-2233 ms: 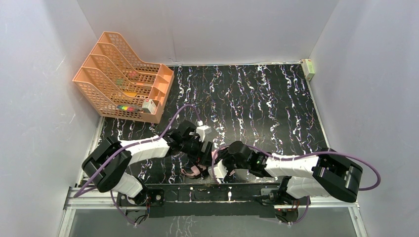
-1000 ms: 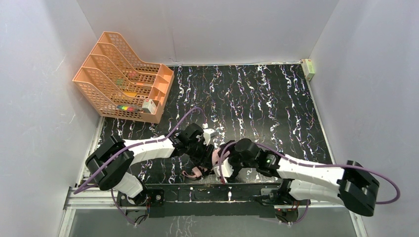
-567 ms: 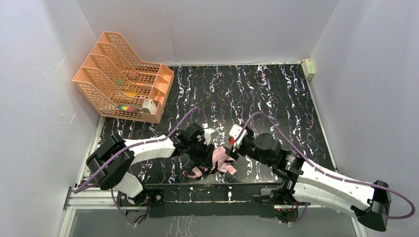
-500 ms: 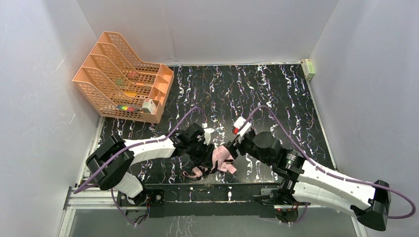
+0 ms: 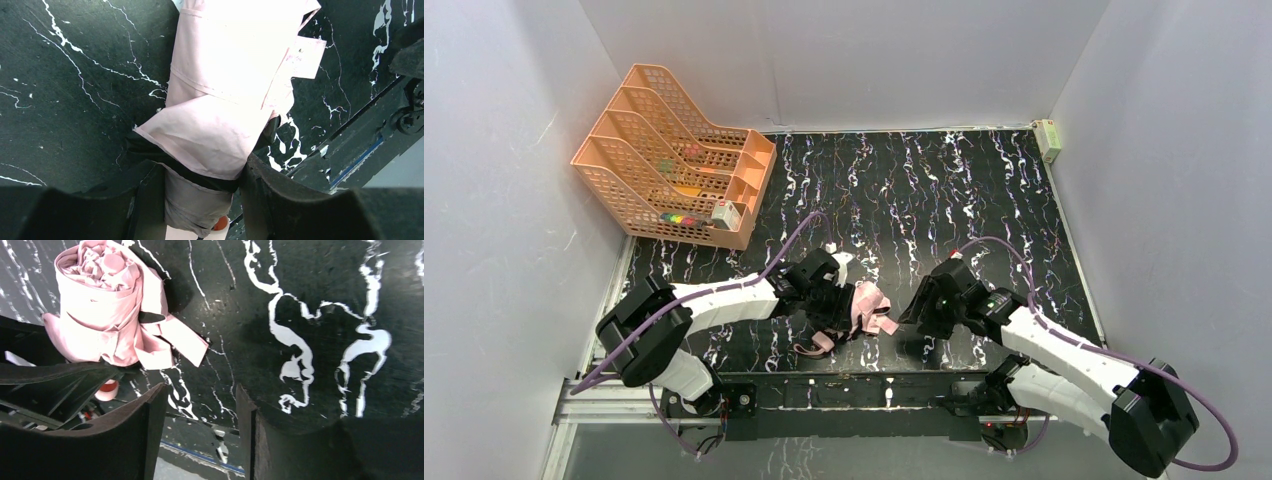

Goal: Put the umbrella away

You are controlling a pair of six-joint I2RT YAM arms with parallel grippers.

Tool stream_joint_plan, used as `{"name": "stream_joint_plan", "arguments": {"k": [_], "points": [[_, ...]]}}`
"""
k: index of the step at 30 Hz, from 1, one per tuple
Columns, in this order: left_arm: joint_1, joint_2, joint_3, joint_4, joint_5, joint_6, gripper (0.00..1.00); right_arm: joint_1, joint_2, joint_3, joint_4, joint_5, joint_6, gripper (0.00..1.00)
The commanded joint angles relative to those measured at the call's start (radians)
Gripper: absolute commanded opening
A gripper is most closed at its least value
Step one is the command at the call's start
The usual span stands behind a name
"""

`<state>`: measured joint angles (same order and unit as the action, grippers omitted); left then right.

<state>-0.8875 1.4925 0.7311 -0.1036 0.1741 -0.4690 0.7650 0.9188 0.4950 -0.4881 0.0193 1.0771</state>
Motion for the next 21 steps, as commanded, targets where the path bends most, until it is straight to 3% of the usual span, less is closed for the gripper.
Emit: {"name": "stream_joint_plan", "arguments": {"k": [1,6,12,21], "points": [[0.005,0.044,-0.017,-0.156,-0.159,0.01,0.0,-0.046,-0.012,-0.072,0.166,-0.127,0.1,0.56],[-0.019,0.073,0.013,-0.182,-0.21,0.003,0.0,-0.047,-0.036,-0.159,0.243,-0.1,0.201,0.51],[-0.046,0.105,0.034,-0.2,-0.235,-0.013,0.0,-0.046,-0.04,-0.175,0.218,-0.026,0.209,0.47],[-0.054,0.112,0.038,-0.205,-0.238,-0.016,0.0,-0.046,0.019,-0.258,0.347,-0.04,0.245,0.42]]}}
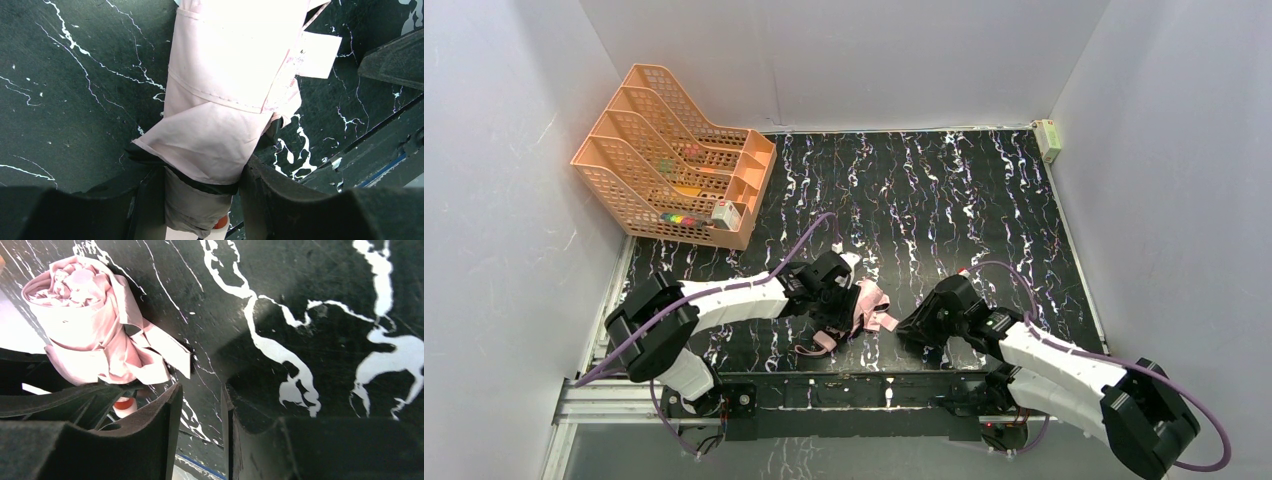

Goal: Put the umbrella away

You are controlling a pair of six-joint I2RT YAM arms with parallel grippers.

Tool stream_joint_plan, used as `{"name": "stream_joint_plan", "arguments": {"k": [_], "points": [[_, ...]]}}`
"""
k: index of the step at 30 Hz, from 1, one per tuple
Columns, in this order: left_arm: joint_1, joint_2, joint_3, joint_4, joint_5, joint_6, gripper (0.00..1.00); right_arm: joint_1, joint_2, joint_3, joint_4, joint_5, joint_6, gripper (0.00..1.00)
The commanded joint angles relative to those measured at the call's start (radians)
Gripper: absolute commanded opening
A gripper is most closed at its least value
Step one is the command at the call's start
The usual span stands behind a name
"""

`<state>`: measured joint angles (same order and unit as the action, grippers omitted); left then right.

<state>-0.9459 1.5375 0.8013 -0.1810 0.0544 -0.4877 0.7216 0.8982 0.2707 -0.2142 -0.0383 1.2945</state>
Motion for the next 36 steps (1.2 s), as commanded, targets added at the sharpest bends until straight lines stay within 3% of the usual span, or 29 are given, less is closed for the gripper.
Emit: {"name": "stream_joint_plan", "arguments": {"k": [1,14,36], "points": [[0.004,0.068,-0.03,-0.128,-0.115,0.004,0.0,-0.003,0.05,-0.037,0.08,0.023,0.026,0.42],[-0.012,0.118,0.004,-0.139,-0.093,0.04,0.0,-0.004,0.194,-0.139,0.327,0.018,-0.022,0.41],[-0.037,0.15,0.004,-0.14,-0.098,0.027,0.0,-0.043,0.214,-0.194,0.561,0.089,-0.163,0.44]]}}
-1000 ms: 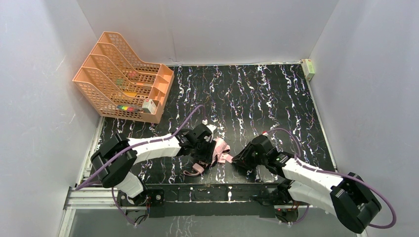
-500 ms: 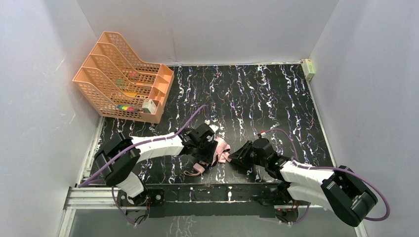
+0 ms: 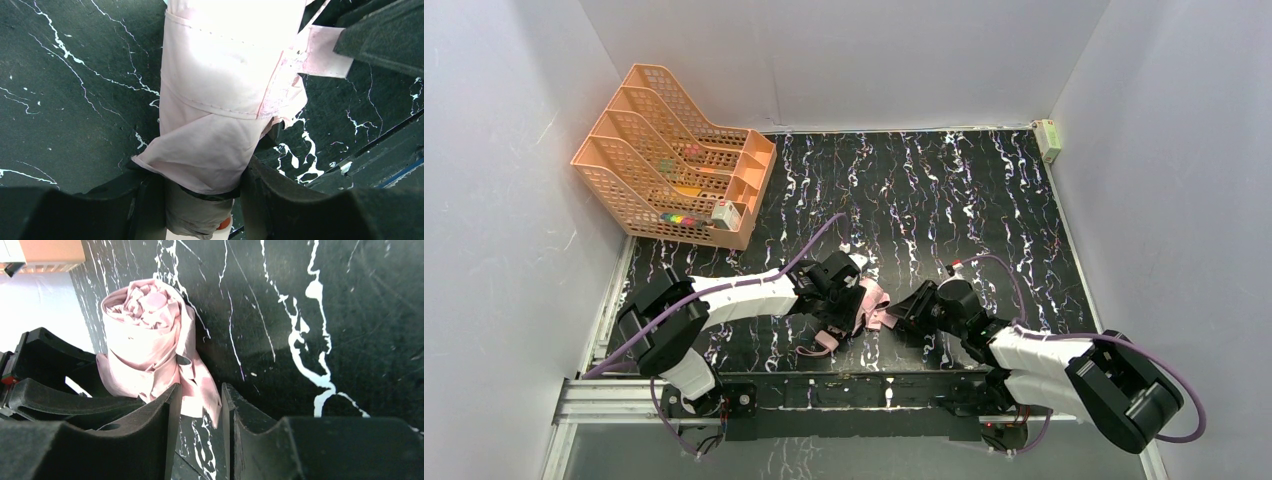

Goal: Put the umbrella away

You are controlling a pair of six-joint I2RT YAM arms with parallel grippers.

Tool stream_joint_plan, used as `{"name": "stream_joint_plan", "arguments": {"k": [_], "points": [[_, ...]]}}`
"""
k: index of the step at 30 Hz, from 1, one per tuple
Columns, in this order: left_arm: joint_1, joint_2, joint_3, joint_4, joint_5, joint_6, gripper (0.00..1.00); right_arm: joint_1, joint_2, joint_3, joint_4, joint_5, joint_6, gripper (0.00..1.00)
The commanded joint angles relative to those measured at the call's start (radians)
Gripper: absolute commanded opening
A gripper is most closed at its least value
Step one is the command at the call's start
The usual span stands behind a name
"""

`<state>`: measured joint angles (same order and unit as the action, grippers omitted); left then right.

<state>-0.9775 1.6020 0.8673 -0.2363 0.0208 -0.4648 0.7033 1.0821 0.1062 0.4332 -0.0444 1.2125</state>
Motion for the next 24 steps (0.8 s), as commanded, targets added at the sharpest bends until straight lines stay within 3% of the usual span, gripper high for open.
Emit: {"name": "stream_joint_plan", "arguments": {"k": [1,7,14,24], "points": [[-0.007,0.084,-0.063,-0.084,-0.064,0.003,0.0,-0.028,0.03,-0.027,-0.086,0.099,-0.083,0.44],[-0.01,0.082,-0.067,-0.084,-0.065,0.0,0.0,-0.061,0.072,-0.001,-0.073,0.088,-0.146,0.45],[-0.012,0.085,-0.064,-0.085,-0.064,-0.003,0.0,-0.077,0.141,0.015,-0.036,-0.052,-0.177,0.45],[-0.017,0.091,-0.062,-0.087,-0.068,-0.005,0.0,-0.076,-0.165,0.065,-0.546,0.152,-0.118,0.45]]}}
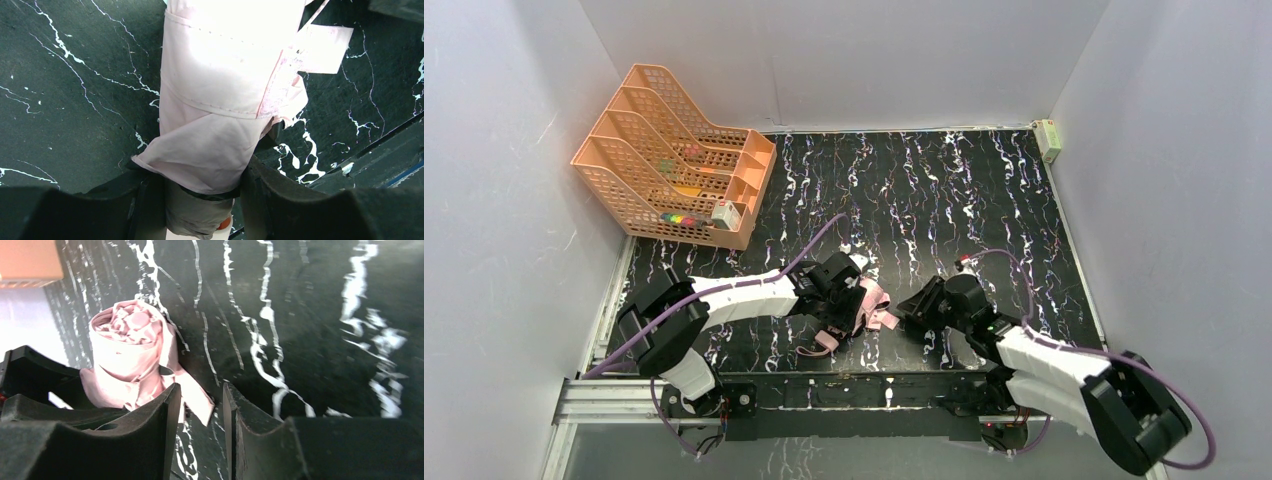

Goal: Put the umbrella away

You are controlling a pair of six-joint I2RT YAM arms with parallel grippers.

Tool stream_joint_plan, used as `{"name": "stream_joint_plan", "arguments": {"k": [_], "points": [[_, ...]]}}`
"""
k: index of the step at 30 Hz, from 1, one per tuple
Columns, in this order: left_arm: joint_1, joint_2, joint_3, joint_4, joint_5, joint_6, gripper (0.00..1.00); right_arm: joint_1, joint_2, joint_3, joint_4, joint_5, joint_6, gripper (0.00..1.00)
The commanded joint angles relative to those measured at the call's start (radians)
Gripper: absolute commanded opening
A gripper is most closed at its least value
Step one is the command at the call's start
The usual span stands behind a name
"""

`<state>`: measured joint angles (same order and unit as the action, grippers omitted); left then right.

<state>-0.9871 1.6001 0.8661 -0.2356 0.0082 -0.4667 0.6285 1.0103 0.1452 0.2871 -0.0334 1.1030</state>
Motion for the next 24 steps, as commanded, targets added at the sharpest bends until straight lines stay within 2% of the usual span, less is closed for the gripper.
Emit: {"name": "stream_joint_plan", "arguments": {"k": [1,4,8,11,17,18,24], "points": [[-0.008,0.095,-0.059,-0.087,-0.055,-0.003,0.0,-0.002,-0.12,0.034,-0.44,0.149,-0.004,0.45],[-0.008,0.098,-0.056,-0.088,-0.059,-0.003,0.0,-0.002,-0.146,0.041,-0.475,0.081,0.002,0.45],[-0.011,0.104,-0.052,-0.089,-0.062,-0.001,0.0,-0.001,-0.061,0.021,-0.38,-0.124,0.016,0.46],[-0.013,0.108,-0.049,-0.089,-0.062,-0.002,0.0,-0.002,-0.011,0.009,-0.311,-0.199,0.053,0.47],[-0.016,0.119,-0.038,-0.09,-0.06,0.0,0.0,-0.002,0.051,0.033,-0.28,-0.165,0.094,0.5],[-0.018,0.121,-0.031,-0.092,-0.062,0.003,0.0,-0.002,0.099,0.019,-0.171,-0.094,0.086,0.5],[-0.019,0.117,-0.031,-0.103,-0.065,0.004,0.0,-0.004,0.195,0.005,-0.016,-0.098,0.069,0.51]]}}
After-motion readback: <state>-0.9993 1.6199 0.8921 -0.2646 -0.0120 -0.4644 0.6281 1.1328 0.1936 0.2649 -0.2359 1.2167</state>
